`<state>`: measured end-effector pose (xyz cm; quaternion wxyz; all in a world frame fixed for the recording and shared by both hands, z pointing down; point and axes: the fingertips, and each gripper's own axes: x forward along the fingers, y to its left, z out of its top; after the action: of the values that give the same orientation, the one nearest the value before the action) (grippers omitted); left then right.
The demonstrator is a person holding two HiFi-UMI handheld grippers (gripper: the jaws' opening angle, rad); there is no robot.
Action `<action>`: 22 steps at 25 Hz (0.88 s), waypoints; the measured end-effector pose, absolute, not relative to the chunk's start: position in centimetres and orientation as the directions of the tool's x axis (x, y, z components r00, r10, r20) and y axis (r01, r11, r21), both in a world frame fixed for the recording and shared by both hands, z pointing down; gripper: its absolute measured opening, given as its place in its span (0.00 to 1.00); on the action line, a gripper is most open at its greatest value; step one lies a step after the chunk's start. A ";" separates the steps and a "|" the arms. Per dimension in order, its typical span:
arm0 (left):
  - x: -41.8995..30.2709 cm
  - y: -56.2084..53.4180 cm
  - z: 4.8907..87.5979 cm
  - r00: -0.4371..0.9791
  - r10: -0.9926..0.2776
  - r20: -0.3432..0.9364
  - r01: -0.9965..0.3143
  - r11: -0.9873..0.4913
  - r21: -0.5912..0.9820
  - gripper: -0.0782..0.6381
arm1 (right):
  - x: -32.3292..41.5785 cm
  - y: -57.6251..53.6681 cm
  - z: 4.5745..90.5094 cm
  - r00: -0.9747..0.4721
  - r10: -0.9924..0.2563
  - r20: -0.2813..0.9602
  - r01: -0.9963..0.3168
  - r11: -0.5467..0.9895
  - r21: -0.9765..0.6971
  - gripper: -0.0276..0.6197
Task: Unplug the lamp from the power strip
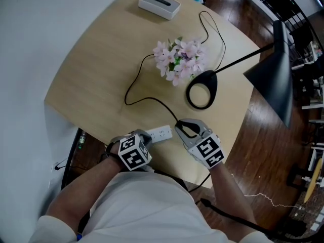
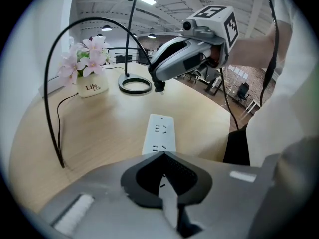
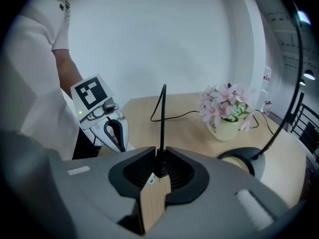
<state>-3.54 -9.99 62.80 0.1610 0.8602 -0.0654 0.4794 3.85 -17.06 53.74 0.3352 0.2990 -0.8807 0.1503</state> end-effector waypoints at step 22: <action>-3.8 -10.3 63.0 0.489 -0.056 0.870 -0.402 -0.900 0.167 0.11 | 19.6 -13.7 62.7 -0.365 -0.337 0.868 -0.783 0.616 -0.090 0.15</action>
<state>-3.75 -10.27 63.01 0.1773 0.8444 -0.1355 0.4870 19.60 -13.73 62.68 0.4364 0.3564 -0.7858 0.2551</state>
